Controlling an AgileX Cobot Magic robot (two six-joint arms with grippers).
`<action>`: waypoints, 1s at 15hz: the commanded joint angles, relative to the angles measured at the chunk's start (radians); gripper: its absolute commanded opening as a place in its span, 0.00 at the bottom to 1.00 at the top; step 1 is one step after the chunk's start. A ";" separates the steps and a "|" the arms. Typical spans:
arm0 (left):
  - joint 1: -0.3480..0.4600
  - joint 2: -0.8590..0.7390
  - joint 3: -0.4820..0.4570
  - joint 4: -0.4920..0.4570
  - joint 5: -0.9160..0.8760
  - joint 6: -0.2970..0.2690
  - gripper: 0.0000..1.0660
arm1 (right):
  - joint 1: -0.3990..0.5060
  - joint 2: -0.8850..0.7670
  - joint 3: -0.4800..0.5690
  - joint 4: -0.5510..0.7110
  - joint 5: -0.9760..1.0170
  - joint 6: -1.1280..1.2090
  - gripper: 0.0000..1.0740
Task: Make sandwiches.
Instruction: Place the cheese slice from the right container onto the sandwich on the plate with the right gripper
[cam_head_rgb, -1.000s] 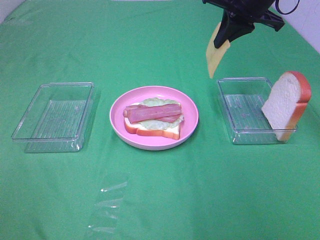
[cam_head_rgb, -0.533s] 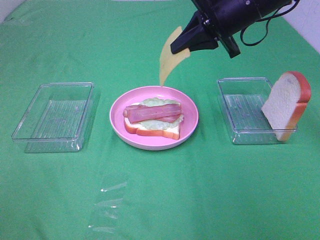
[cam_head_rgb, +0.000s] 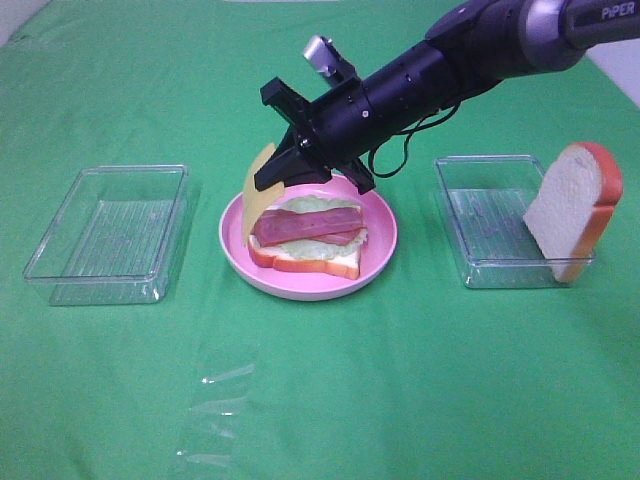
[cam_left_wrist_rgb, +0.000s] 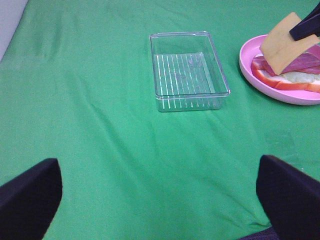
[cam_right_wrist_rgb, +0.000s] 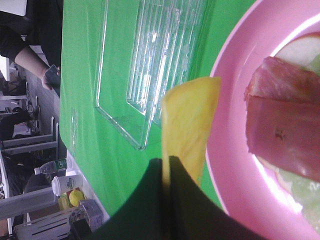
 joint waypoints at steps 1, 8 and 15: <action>0.000 -0.021 0.001 -0.005 -0.004 -0.006 0.91 | 0.000 0.036 -0.049 0.009 -0.005 -0.011 0.00; 0.000 -0.021 0.001 -0.005 -0.004 -0.006 0.91 | -0.002 0.044 -0.077 -0.255 -0.026 0.117 0.00; 0.000 -0.021 0.001 -0.005 -0.004 -0.006 0.91 | -0.002 -0.013 -0.078 -0.479 -0.057 0.181 0.75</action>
